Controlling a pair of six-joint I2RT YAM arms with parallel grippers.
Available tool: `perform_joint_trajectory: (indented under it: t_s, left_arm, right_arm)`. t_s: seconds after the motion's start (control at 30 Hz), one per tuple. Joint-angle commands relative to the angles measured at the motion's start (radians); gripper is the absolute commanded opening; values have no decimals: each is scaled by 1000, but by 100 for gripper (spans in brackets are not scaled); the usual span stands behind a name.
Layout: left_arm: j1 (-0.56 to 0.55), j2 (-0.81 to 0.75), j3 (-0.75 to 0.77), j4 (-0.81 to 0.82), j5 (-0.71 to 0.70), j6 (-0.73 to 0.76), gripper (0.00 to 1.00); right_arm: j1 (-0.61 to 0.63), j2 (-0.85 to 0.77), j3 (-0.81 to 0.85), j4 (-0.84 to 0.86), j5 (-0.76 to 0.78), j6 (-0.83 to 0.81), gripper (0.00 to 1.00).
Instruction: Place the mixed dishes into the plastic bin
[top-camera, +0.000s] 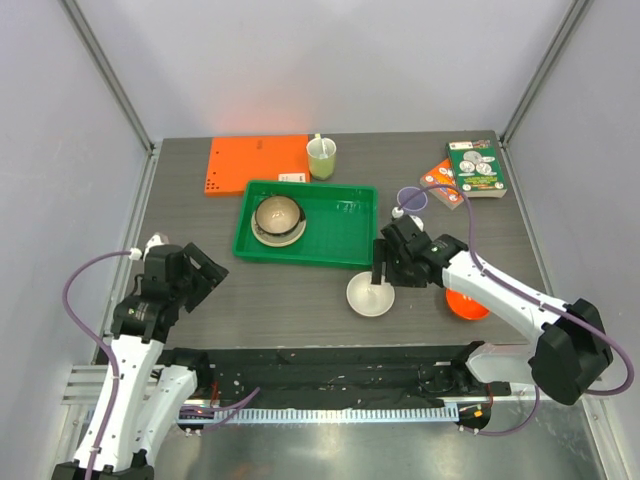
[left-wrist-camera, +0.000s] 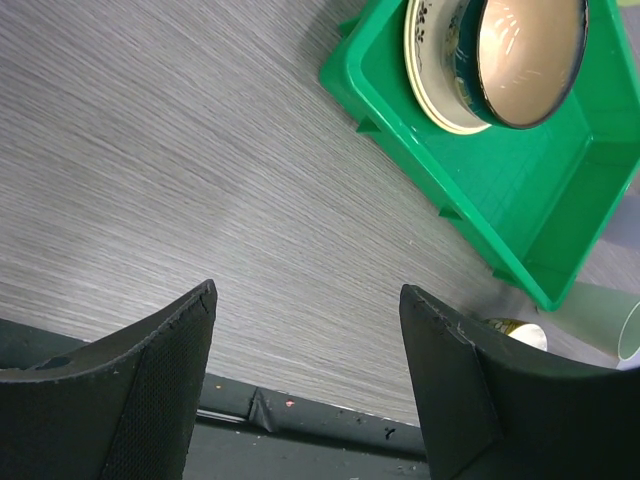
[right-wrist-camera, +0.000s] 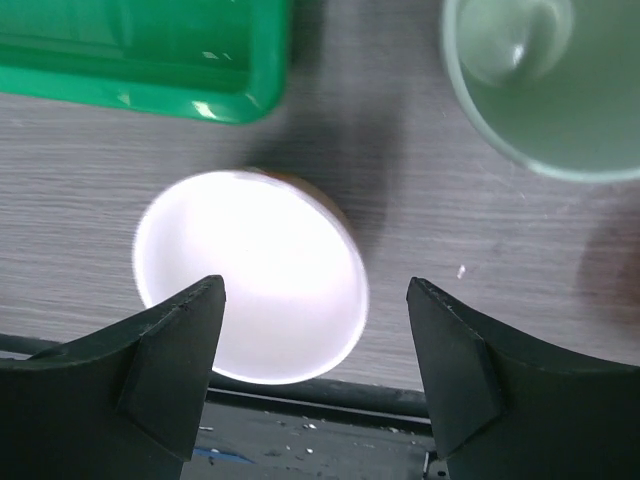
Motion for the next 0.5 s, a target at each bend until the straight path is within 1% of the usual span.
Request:
perform_joint_trajectory:
  t_s: [0.0,0.1,0.17,0.27,0.3,0.33,0.37,0.4,0.47]
  left_arm:
    - [6,-8,-13,47,20,-7,73]
    - [6,-5,-22,53,24,-12,73]
    - [6,-7,-21,52,24,-10,73]
    - [6,-5,-18,52,26,-10,73]
    - [6,-7,-19,52,24,-10,73]
    - [6,-7,-19,52,24,-12,73]
    - [6,-7,-21,55,24,-13,73]
    - [6,-4,-22,56,26,-13,73]
    - [6,-1,-22,61,29,-15,73]
  right_arm:
    - [-4,-27,-51,-17,27,36,78]
    - [-4,-9,-85,9,28,36,77]
    - [-4,11,-103,40,2,41,77]
    - [-4,25,-134,81,-27,54,73]
    - [-4,25,-148,95,-33,53,59]
    - [4,21,-156,121,-44,47,49]
    - [9,16,-159,123,-38,44,42]
    - [15,11,-159,123,-38,38,24]
    - [48,4,-156,121,-50,16,11]
